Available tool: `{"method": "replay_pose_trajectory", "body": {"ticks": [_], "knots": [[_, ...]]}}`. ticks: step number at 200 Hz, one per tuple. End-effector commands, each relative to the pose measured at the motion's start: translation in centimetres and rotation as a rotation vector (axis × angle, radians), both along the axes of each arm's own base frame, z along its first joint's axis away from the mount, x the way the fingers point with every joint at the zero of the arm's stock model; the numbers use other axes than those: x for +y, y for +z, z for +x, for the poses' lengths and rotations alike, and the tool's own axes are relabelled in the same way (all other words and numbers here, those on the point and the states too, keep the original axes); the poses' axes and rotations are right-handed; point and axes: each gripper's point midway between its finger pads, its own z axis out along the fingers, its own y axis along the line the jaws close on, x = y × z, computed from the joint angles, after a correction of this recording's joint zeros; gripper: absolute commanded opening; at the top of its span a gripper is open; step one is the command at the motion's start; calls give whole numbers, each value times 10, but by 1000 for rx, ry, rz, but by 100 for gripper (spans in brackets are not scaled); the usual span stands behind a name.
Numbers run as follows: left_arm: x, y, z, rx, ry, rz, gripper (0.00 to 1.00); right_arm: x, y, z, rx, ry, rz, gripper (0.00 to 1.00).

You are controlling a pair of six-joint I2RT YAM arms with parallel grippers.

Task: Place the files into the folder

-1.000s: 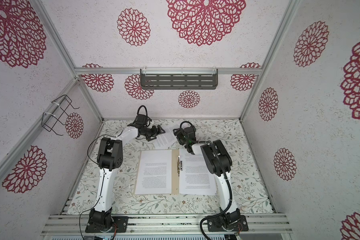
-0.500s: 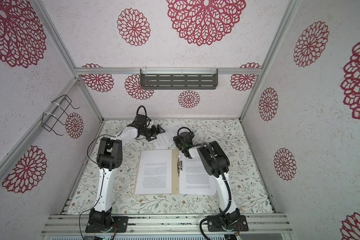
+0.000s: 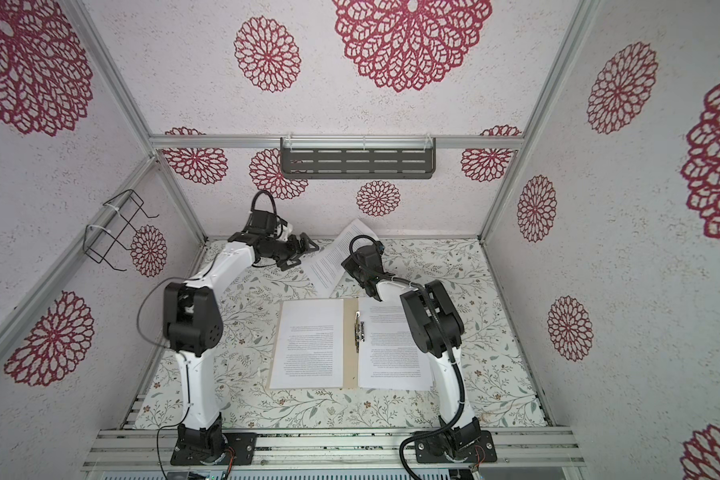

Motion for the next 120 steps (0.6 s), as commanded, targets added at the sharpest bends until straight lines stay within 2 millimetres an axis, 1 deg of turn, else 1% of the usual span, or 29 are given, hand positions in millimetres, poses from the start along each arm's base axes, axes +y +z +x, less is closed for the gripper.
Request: {"method": "replay_pose_trajectory", "body": {"ticks": [1,6,9,11,13,29,54,71,86,97,106,120], "knots": [[21,95,-35,-234,75,-14,97,-16,90,-11,-127,82,-130,0],[24,104,-45,-262,79,-21,97,-17,98,-14,-137,103,-144,0],[25,109,-53,-279,77,-24,97,-18,100,-16,-138,116,-156,0],[27,109,-57,-282,79,-21,97,-18,103,-18,-140,126,-162,0],[29,114,-61,-298,84,-19,97,-20,104,-19,-140,132,-174,0],[42,129,-94,-352,108,9,97,-25,120,-31,-149,208,-255,0],[51,144,-142,-437,73,37,97,-36,131,-60,-121,337,-380,0],[57,149,-170,-498,51,62,97,-47,137,-84,-107,409,-456,0],[60,149,-188,-558,30,88,97,-55,140,-106,-86,464,-505,0],[61,144,-198,-587,8,101,97,-58,140,-124,-64,514,-522,0],[59,136,-205,-600,-18,103,97,-62,141,-137,-48,544,-536,0],[58,123,-210,-600,-39,106,97,-67,145,-157,-27,584,-548,0]]}}
